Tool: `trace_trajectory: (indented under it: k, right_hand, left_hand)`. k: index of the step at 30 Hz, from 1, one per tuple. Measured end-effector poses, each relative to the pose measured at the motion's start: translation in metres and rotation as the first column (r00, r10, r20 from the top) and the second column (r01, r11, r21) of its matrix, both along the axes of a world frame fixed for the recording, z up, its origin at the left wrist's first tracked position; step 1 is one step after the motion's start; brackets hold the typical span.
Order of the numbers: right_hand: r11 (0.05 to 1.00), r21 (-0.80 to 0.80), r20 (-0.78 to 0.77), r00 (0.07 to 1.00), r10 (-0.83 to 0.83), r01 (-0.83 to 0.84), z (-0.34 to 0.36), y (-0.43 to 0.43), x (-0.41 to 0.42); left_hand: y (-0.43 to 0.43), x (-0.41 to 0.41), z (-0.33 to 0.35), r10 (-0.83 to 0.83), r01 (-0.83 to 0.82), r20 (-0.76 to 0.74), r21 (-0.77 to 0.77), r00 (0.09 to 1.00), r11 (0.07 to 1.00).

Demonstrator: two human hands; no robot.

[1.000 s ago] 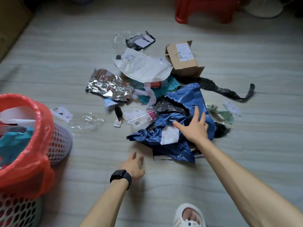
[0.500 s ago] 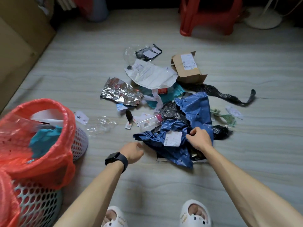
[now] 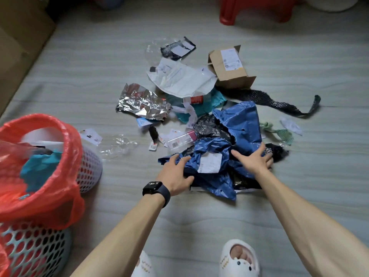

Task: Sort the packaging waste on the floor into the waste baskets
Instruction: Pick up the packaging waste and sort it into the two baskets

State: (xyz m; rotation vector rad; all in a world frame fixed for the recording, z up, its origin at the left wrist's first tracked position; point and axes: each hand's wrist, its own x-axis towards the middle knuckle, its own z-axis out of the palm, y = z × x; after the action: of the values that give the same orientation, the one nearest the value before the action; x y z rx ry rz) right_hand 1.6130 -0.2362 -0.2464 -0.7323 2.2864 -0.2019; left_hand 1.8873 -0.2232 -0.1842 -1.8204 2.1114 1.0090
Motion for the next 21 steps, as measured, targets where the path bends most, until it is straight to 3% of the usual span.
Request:
trace_trajectory:
  k: [4, 8, 12, 14, 16, 19, 21]
  right_hand:
    - [0.999, -0.026, -0.076, 0.997, -0.030, 0.028, -0.009, 0.001, -0.013]
    - [0.966, -0.245, 0.077, 0.995, -0.065, 0.082, 0.010, 0.004, -0.009]
    - [0.880, -0.461, 0.296, 0.955, 0.029, 0.116, 0.066, 0.014, 0.006]
    - [0.841, -0.532, 0.392, 0.909, 0.143, 0.097, 0.095, 0.021, 0.012]
    - [0.800, -0.600, 0.388, 0.870, 0.305, -0.012, 0.131, 0.031, 0.016]
    - [0.710, -0.666, 0.265, 0.818, 0.510, -0.227, 0.176, 0.048, 0.022]
    - [0.653, -0.699, 0.188, 0.807, 0.560, -0.290, 0.201, 0.060, 0.026]
  left_hand:
    - [-0.009, -0.018, -0.015, -0.027, 0.027, 0.017, 0.016, 0.999, 1.000]
    - [-0.014, -0.027, -0.009, -0.049, 0.049, 0.013, -0.022, 0.999, 0.999]
    - [-0.020, -0.032, 0.032, -0.095, 0.083, -0.043, -0.227, 0.995, 0.970]
    - [-0.023, -0.036, 0.057, -0.151, 0.143, 0.010, -0.384, 0.989, 0.912]
    - [-0.024, -0.035, 0.088, -0.193, 0.211, 0.089, -0.535, 0.977, 0.818]
    - [-0.020, -0.025, 0.125, -0.286, 0.339, 0.192, -0.657, 0.939, 0.673]
    - [-0.013, -0.014, 0.145, -0.347, 0.352, 0.153, -0.684, 0.925, 0.638]
